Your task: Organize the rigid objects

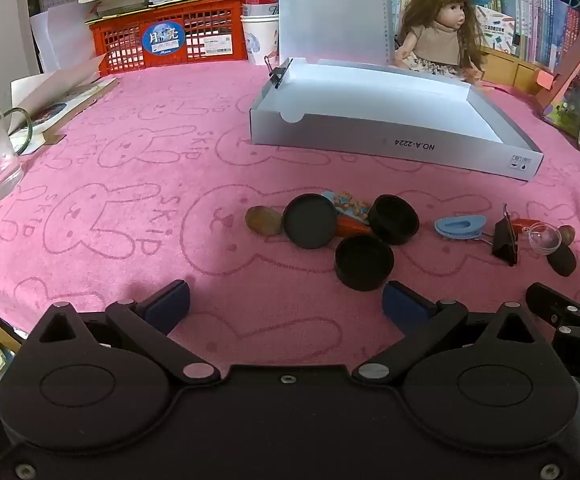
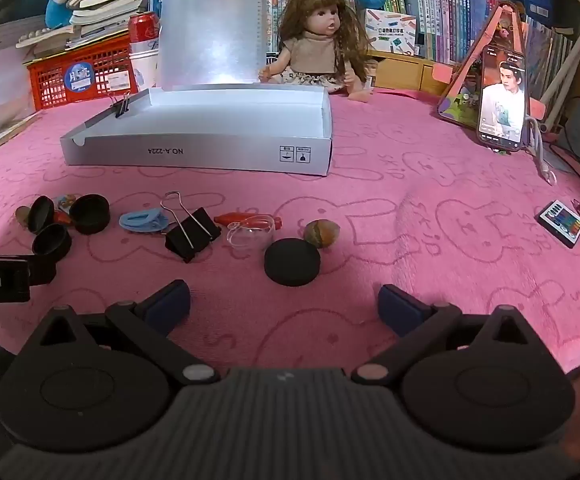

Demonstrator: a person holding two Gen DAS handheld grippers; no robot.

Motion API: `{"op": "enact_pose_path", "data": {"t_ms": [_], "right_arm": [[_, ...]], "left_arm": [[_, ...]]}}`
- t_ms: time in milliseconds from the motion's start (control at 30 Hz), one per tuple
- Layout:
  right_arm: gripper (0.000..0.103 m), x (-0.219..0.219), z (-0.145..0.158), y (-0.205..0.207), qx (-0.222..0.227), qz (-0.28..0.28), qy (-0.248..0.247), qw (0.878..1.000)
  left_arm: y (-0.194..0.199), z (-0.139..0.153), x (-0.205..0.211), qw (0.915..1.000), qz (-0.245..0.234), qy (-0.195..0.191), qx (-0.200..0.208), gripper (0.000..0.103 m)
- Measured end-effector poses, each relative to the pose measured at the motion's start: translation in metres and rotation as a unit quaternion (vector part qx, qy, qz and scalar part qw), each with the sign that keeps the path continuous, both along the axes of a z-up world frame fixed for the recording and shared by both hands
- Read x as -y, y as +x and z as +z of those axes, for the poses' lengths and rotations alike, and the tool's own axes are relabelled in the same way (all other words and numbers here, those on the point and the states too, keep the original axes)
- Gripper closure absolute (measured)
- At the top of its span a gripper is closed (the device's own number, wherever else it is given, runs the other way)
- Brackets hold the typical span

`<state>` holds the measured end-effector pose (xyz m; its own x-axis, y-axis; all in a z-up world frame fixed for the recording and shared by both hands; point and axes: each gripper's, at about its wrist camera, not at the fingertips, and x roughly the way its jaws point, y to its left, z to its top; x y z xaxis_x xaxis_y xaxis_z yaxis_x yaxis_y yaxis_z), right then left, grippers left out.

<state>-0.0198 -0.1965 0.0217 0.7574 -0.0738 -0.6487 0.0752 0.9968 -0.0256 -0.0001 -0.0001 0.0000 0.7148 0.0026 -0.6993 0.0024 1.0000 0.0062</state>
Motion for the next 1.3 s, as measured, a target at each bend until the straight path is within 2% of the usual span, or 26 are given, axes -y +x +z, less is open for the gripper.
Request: {"op": "enact_pose_path", "data": {"t_ms": [1300], "right_arm": [[0.000,-0.0014,0.0002,-0.0019,0.001,-0.002,-0.001,1.000]], "left_arm": [[0.0001,0.0008,0.0017,1.0000,-0.002,0.002,-0.003,0.000]]}}
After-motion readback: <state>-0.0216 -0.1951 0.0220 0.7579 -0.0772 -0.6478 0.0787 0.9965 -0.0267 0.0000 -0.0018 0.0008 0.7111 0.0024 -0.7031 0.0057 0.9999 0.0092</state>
